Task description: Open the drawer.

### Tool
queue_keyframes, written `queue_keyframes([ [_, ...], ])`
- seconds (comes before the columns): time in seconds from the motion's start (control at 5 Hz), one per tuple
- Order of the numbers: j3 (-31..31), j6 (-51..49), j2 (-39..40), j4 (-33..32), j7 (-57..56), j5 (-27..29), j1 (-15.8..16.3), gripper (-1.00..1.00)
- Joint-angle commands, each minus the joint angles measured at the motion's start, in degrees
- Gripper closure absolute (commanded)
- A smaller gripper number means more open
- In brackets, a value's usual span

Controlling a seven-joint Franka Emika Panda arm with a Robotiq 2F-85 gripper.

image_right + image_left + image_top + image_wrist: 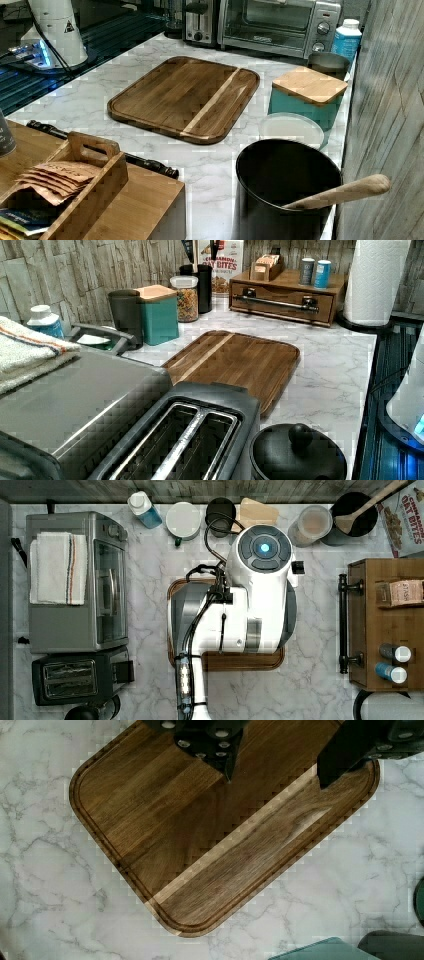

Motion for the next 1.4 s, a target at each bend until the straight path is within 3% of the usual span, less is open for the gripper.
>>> queue_keyframes([
  [0.2, 0.01, 0.00, 0.00, -0.60, -0.04, 0.00, -0.01, -1.00],
  [0.4, -1.02, 3.88, -3.22, -6.55, -7.94, -0.04, -1.40, -1.00],
  [0.8, -5.63, 8.73, -4.44, -11.00, -32.24, -2.21, -6.02, -1.00],
  [1.2, -9.21, 17.65, -3.02, -13.61, -43.30, -2.93, -9.09, -1.00],
  [1.4, -10.52, 19.16, -1.75, -12.74, -43.96, -6.95, -9.69, -1.00],
])
